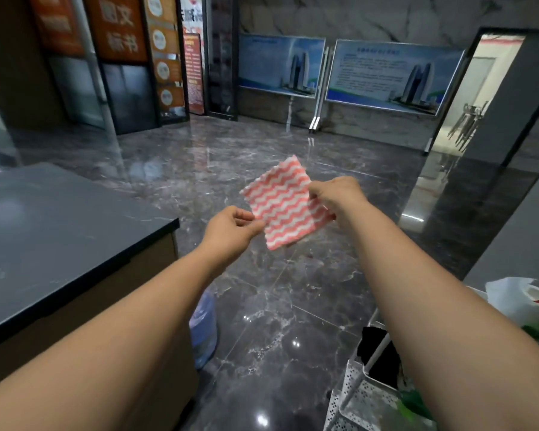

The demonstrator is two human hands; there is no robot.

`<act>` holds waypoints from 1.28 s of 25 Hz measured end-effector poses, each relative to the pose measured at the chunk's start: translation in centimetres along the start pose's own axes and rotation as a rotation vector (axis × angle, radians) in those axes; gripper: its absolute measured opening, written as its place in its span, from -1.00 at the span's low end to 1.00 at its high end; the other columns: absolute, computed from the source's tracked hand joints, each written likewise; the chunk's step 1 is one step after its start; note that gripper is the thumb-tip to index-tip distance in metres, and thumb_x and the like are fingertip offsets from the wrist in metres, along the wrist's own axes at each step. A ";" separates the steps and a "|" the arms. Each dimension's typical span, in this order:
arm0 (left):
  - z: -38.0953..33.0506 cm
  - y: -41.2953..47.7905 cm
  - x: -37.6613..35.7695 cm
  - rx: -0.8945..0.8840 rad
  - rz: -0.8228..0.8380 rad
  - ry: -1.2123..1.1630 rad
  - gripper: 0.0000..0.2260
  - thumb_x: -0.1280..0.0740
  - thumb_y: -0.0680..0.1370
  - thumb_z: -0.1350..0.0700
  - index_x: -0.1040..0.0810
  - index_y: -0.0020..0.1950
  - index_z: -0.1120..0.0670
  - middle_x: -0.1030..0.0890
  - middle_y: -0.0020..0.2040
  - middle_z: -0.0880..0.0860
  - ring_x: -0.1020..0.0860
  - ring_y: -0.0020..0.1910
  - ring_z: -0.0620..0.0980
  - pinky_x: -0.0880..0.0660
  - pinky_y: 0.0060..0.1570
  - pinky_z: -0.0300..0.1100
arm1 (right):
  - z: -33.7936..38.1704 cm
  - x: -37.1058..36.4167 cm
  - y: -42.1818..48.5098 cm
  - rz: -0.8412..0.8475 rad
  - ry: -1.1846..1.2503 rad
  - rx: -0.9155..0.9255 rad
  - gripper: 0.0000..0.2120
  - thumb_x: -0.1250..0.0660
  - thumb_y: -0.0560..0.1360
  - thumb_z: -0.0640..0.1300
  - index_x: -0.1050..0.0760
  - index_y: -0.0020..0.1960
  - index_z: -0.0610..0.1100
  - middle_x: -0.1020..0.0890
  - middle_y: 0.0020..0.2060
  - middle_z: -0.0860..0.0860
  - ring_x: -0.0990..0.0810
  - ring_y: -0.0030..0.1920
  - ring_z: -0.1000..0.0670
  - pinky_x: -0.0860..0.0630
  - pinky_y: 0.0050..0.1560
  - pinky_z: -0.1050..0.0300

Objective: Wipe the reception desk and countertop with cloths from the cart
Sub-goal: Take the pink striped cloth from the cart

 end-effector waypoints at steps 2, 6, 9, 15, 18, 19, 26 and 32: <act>0.5 -1.1 3.7 0.091 -0.030 -0.165 -0.77 -0.38 0.53 -0.02 -0.56 0.00 0.14 -0.62 -0.11 0.16 -0.50 -0.30 -0.11 -0.41 -0.21 -0.21 | 2.7 -4.0 -3.5 0.134 0.061 0.007 -0.79 -0.32 0.46 -0.26 -0.44 -0.34 -0.21 -0.48 -0.64 -0.02 -0.39 -0.72 0.10 -0.25 -0.64 0.43; 0.9 -3.5 9.6 0.207 -0.059 -0.710 -0.80 -0.26 0.59 0.12 -0.55 0.09 0.22 -0.69 -0.13 0.11 -0.66 -0.23 0.04 -0.57 -0.38 -0.15 | 6.1 -11.0 -8.4 0.327 0.162 -0.008 -0.86 -0.26 0.45 -0.26 -0.44 -0.28 -0.14 -0.49 -0.46 -0.03 -0.44 -0.50 0.03 -0.38 -0.48 0.32; 1.9 -5.6 16.6 0.139 -0.182 -0.690 -0.58 -0.35 0.48 0.15 -0.37 0.30 0.21 -0.61 0.13 0.23 -0.64 -0.01 0.22 -0.54 -0.43 -0.12 | 8.2 -15.8 -11.6 0.418 0.161 0.043 -0.86 -0.24 0.45 -0.31 -0.44 -0.26 -0.16 -0.48 -0.43 -0.05 -0.44 -0.50 0.04 -0.41 -0.54 0.32; 1.1 -11.8 30.0 -0.075 -0.487 -0.150 -0.80 -0.22 0.55 0.31 -0.47 0.01 0.02 -0.56 -0.02 0.14 -0.47 -0.25 0.03 -0.42 -0.39 -0.19 | 13.8 -24.1 -19.1 0.591 -0.050 0.384 -0.71 -0.15 0.51 -0.42 -0.47 -0.24 -0.11 -0.50 -0.30 -0.06 -0.37 -0.36 0.03 -0.28 -0.38 0.17; 2.2 -14.1 34.6 -0.076 -0.543 -0.056 -0.72 -0.19 0.54 0.36 -0.61 0.04 0.07 -0.62 0.07 0.09 -0.56 -0.10 -0.01 -0.48 -0.16 -0.22 | 15.8 -28.6 -22.8 0.694 -0.123 0.478 -0.63 -0.11 0.53 -0.45 -0.64 -0.08 -0.17 -0.60 -0.08 -0.03 -0.42 -0.28 0.05 -0.30 -0.37 0.24; 2.7 -15.0 35.9 -0.054 -0.556 -0.002 -0.68 -0.18 0.54 0.36 -0.58 0.17 0.10 -0.60 0.15 0.09 -0.57 -0.01 0.00 -0.50 -0.06 -0.21 | 16.2 -30.2 -24.0 0.720 -0.160 0.511 -0.62 -0.09 0.54 -0.46 -0.64 0.05 -0.20 -0.60 0.01 -0.04 -0.46 -0.23 0.05 -0.36 -0.34 0.26; 6.0 -21.9 42.7 0.134 -0.627 0.142 -0.43 -0.26 0.48 0.36 -0.29 0.49 0.12 -0.43 0.30 0.11 -0.51 0.14 0.05 -0.56 0.06 -0.12 | 18.1 -41.1 -31.2 0.917 -0.381 0.763 -0.62 -0.13 0.57 -0.39 -0.53 0.30 -0.19 -0.55 0.25 -0.11 -0.56 0.20 -0.12 -0.52 0.25 -0.07; 9.3 -26.6 47.3 0.279 -0.726 0.238 -0.38 -0.27 0.45 0.34 -0.25 0.51 0.13 -0.42 0.32 0.10 -0.51 0.12 0.02 -0.53 -0.14 -0.27 | 17.3 -48.5 -37.1 1.144 -0.466 0.892 -0.68 -0.13 0.53 -0.38 -0.54 0.20 -0.31 -0.59 0.16 -0.23 -0.59 0.13 -0.21 -0.55 0.18 -0.15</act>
Point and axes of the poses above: each hand's wrist, its own y-axis towards the middle knuckle, its own x-axis out of the back of the hand, z = x × y, the point moved 9 cm from there along y, towards the middle knuckle
